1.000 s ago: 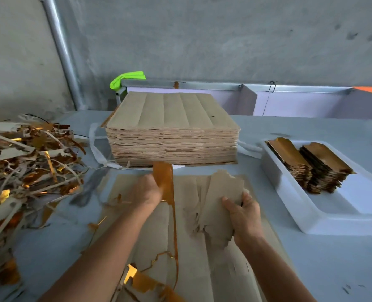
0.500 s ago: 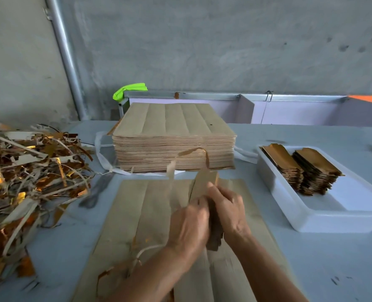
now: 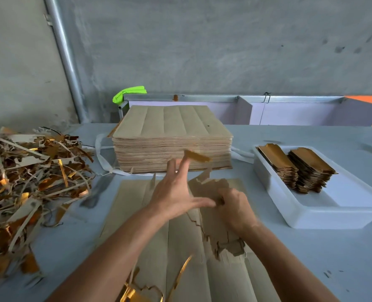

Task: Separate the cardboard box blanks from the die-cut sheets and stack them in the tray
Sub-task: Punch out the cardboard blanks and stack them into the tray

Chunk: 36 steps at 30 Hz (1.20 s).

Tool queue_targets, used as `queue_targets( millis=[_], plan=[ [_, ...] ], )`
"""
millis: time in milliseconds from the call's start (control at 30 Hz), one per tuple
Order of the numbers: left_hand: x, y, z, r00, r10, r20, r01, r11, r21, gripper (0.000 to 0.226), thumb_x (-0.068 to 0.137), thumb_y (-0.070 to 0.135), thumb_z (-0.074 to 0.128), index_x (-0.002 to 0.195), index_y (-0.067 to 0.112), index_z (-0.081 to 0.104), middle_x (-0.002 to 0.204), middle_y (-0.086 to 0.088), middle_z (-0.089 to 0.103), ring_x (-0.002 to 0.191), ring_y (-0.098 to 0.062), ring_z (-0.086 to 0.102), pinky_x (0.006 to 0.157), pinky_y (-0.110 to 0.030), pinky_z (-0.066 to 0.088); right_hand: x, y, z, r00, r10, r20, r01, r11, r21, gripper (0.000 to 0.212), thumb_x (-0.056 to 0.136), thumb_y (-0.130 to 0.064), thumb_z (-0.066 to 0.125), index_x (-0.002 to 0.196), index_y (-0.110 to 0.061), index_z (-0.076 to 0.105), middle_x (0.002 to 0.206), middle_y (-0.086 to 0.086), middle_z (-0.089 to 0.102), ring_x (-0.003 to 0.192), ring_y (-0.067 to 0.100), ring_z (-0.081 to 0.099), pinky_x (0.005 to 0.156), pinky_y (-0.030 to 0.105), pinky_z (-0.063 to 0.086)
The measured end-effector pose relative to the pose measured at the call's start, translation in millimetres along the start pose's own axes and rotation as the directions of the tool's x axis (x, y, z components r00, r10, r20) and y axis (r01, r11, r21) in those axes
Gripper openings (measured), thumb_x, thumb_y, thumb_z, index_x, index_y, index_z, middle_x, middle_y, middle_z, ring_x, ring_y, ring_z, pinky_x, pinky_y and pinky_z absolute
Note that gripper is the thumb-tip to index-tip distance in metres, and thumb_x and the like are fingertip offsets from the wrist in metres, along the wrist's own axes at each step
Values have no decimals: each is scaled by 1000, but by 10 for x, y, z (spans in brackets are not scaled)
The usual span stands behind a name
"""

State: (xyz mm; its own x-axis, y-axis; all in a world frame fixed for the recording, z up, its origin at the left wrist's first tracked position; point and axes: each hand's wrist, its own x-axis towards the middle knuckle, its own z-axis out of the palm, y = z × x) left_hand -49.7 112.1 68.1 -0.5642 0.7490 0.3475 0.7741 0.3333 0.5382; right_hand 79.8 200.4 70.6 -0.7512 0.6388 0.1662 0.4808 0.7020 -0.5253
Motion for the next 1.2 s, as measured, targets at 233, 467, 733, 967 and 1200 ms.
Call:
queue_targets(
  millis=[233,467,733,967,1200],
  plan=[
    [127,-49,-70,985,-155,74,170,816,-553,27,89,46,56,81,26,70,93,11,63,88,-6,58,71,-11,37,-55,-26,-25,989,-137,49,132,986,103,20,88,-2,48,69,-4,54,78,16,60,76,31,55,63,28,40],
    [141,-420,-326,816,-532,-225,165,588,-792,42,101,26,42,63,10,53,44,4,55,37,-4,48,43,-16,38,-59,247,-28,888,443,119,-317,405,857,5,90,-8,61,86,-9,64,84,8,67,75,21,64,63,35,54],
    [-342,-205,-251,946,-133,296,225,927,-301,90,51,62,80,129,30,46,117,19,55,97,0,56,82,-11,43,2,215,-16,914,403,56,-170,253,952,15,93,-11,58,83,-19,65,78,-1,71,72,13,66,62,29,53],
    [-358,-306,51,878,-224,424,247,969,1,9,89,23,62,83,16,61,75,-2,64,81,-19,65,58,-18,43,-28,244,-123,943,330,-34,-69,296,953,11,92,-10,58,94,-16,67,82,-3,73,75,12,68,66,28,54],
    [117,-705,-686,833,-506,223,245,699,672,53,80,43,70,119,10,56,119,-11,58,106,-27,57,88,-35,49,-146,413,-106,972,229,-45,-55,413,909,42,90,-3,59,125,-24,51,111,5,64,101,26,63,78,40,57]
  ],
)
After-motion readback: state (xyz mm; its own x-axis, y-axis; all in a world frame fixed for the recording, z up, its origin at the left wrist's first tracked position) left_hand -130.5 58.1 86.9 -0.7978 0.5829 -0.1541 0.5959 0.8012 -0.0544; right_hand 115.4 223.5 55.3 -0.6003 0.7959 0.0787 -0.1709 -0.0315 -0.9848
